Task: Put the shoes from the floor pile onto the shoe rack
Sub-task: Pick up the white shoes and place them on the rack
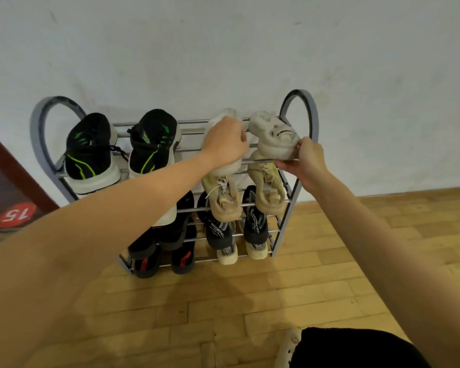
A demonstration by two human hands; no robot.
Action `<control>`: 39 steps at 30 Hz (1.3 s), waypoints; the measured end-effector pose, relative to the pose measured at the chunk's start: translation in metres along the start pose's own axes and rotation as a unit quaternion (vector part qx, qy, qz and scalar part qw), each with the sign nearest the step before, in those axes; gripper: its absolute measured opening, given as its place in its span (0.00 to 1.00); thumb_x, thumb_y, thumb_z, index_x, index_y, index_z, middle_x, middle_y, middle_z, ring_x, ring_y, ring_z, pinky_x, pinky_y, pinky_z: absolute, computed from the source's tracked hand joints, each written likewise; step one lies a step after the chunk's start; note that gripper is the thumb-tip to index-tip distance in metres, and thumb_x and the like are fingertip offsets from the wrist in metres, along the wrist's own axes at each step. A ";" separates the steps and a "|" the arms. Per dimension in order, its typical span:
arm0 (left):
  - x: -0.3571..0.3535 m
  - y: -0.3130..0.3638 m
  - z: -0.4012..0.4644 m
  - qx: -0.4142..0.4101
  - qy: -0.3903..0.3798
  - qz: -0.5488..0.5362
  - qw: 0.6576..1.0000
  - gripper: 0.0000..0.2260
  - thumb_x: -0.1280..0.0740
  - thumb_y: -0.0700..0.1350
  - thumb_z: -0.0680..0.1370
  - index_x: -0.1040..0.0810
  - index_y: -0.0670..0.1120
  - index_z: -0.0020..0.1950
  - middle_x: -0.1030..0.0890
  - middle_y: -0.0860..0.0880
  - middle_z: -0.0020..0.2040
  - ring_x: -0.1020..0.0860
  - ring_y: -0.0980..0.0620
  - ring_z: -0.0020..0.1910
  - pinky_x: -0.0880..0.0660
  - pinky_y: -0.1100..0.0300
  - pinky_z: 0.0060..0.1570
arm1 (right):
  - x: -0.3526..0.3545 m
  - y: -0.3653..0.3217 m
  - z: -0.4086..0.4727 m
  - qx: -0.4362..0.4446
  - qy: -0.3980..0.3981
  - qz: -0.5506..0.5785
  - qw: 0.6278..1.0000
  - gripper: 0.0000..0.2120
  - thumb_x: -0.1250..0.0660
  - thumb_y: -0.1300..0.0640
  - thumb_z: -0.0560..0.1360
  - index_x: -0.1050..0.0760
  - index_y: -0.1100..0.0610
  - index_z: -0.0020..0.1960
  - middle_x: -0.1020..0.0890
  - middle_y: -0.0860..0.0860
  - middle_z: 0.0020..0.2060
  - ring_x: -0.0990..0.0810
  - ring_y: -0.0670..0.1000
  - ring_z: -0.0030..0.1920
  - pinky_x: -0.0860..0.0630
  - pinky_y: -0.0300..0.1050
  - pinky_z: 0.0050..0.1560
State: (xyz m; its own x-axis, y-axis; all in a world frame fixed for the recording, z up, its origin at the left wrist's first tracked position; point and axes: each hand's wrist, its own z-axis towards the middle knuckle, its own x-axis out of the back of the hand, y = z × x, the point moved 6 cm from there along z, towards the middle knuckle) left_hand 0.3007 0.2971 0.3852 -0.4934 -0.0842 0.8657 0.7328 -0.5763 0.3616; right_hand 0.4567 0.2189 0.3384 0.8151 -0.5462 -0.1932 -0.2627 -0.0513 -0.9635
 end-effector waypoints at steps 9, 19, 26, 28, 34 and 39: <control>0.007 -0.025 -0.036 0.051 -0.029 0.085 0.995 0.34 0.28 0.63 0.66 0.31 0.49 0.67 0.34 0.41 0.64 0.34 0.41 0.64 0.33 0.48 0.60 | 0.008 0.018 -0.018 0.090 -0.023 -0.398 0.913 0.35 0.34 0.47 0.75 0.46 0.58 0.75 0.38 0.62 0.68 0.28 0.62 0.63 0.26 0.54 0.61; -0.011 -0.047 -0.040 0.064 -0.053 -0.033 0.996 0.34 0.21 0.52 0.61 0.29 0.40 0.62 0.35 0.45 0.63 0.29 0.46 0.58 0.32 0.60 0.55 | -0.005 -0.002 -0.013 0.269 -0.020 -0.531 0.803 0.23 0.29 0.50 0.73 0.26 0.58 0.65 0.29 0.61 0.65 0.32 0.63 0.66 0.32 0.53 0.66; -0.022 -0.027 -0.019 0.055 0.035 -0.060 0.996 0.25 0.22 0.52 0.62 0.29 0.43 0.50 0.31 0.46 0.56 0.30 0.50 0.49 0.33 0.59 0.45 | -0.015 -0.023 0.008 0.333 0.015 -0.538 0.774 0.15 0.32 0.52 0.75 0.21 0.62 0.56 0.22 0.58 0.57 0.23 0.60 0.57 0.26 0.55 0.58; -0.028 -0.022 -0.011 0.059 0.038 -0.059 0.996 0.26 0.21 0.52 0.62 0.28 0.41 0.51 0.31 0.45 0.57 0.29 0.47 0.49 0.32 0.58 0.45 | -0.014 -0.021 0.012 0.328 0.021 -0.540 0.775 0.16 0.32 0.52 0.76 0.21 0.63 0.56 0.23 0.59 0.59 0.24 0.61 0.58 0.26 0.56 0.59; -0.040 -0.016 0.003 0.042 0.015 -0.066 0.997 0.34 0.21 0.55 0.62 0.29 0.40 0.59 0.31 0.43 0.60 0.28 0.45 0.54 0.30 0.57 0.49 | -0.004 -0.009 0.012 0.327 0.011 -0.554 0.766 0.19 0.31 0.51 0.75 0.23 0.60 0.61 0.23 0.58 0.60 0.25 0.59 0.59 0.27 0.54 0.60; -0.031 -0.022 -0.006 0.021 -0.027 -0.097 0.995 0.38 0.23 0.57 0.65 0.35 0.42 0.67 0.33 0.44 0.64 0.30 0.49 0.59 0.32 0.59 0.56 | -0.014 -0.001 -0.004 0.314 0.014 -0.608 0.729 0.23 0.34 0.56 0.76 0.33 0.58 0.70 0.34 0.60 0.71 0.36 0.62 0.71 0.38 0.56 0.71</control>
State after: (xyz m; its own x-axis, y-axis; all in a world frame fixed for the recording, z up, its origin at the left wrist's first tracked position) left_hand 0.2973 0.3078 0.3481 -0.6023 0.0709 0.7951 0.6451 -0.5434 0.5372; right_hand 0.4429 0.2233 0.3433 0.2351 -0.4326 0.8704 0.9408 -0.1236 -0.3156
